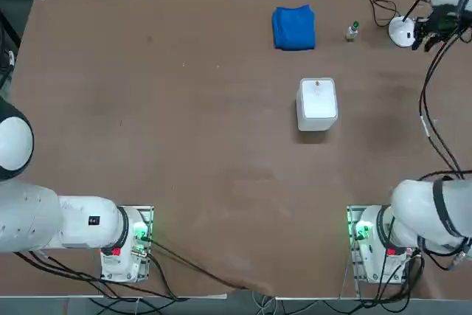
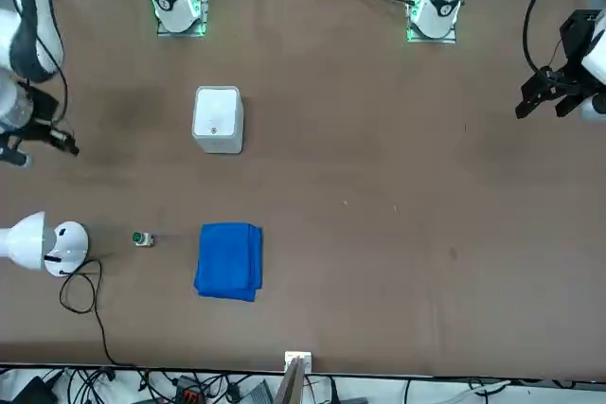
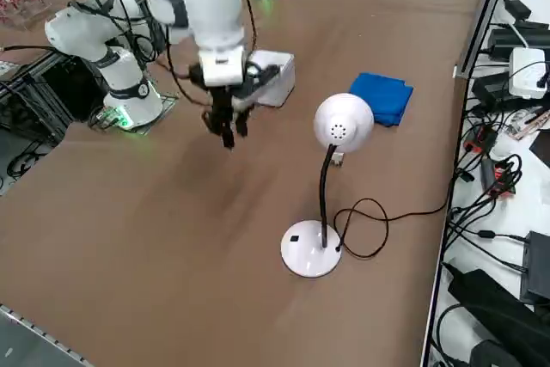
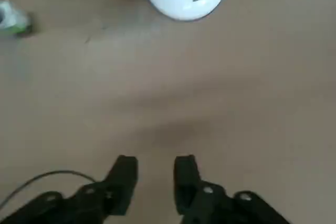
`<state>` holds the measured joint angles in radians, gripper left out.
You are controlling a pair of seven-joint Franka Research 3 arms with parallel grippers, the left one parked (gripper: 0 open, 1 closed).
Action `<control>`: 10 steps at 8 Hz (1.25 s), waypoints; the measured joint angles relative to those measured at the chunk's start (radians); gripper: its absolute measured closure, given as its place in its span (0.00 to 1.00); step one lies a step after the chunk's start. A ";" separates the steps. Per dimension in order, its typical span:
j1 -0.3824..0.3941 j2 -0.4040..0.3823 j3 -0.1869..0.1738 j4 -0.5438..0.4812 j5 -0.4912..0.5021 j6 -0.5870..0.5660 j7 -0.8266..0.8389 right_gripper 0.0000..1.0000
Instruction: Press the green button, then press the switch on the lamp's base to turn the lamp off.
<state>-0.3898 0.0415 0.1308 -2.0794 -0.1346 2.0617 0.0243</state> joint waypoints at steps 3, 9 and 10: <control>0.078 -0.052 0.028 0.226 0.125 -0.433 0.006 0.00; 0.424 -0.019 -0.097 0.542 0.066 -0.596 0.003 0.00; 0.473 -0.012 -0.108 0.536 0.085 -0.623 0.018 0.00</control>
<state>0.0828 0.0293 0.0227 -1.5429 -0.0500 1.4390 0.0428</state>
